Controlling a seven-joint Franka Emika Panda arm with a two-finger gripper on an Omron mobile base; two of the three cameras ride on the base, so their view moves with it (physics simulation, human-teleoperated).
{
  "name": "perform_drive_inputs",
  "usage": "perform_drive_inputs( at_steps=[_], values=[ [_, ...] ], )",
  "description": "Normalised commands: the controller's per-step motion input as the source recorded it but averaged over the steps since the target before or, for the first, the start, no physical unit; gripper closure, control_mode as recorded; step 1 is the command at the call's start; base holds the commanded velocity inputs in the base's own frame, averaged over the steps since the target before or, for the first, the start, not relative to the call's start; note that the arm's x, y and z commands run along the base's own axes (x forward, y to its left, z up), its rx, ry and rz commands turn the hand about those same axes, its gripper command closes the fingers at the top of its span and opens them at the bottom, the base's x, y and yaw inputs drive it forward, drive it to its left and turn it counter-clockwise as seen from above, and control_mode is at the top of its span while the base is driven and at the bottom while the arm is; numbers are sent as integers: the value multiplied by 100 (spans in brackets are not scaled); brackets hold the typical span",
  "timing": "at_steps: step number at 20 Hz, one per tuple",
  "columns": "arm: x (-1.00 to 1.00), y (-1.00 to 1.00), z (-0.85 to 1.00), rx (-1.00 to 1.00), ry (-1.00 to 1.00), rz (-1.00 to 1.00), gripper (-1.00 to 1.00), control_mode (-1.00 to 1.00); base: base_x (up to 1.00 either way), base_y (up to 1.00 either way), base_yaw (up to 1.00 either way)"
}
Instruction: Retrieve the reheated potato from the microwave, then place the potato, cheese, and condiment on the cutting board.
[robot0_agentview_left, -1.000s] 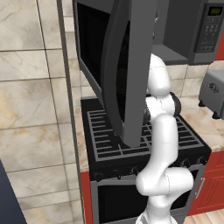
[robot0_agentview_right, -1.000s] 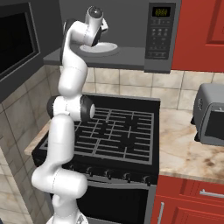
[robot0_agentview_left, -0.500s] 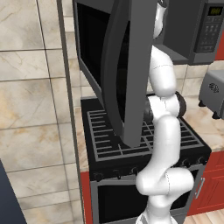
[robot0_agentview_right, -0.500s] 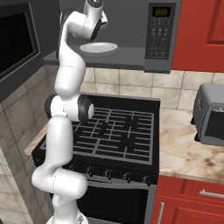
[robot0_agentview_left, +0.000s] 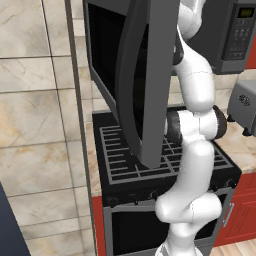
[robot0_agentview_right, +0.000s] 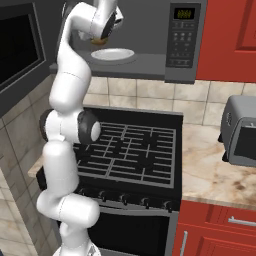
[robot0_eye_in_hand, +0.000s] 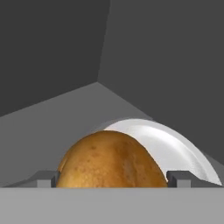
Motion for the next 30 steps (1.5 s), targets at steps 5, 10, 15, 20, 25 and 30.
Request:
perform_drive_inputs(
  at_steps=[5, 10, 15, 20, 25, 30],
  values=[
    [-52, 1, -92, 0, -26, -4, 100, -100, 0, 0, 0],
    [-61, 0, -60, 3, -35, -2, 100, -100, 0, 0, 0],
    [-57, 0, 15, 12, -11, -6, 100, -100, 0, 0, 0],
    [-60, -2, 40, 11, -4, -4, 100, -100, 0, 0, 0],
    [-61, -5, 36, 5, -2, -2, 100, -100, 0, 0, 0],
    [-67, -18, 22, 0, 1, -2, 100, -100, 0, 0, 0]
  ],
)
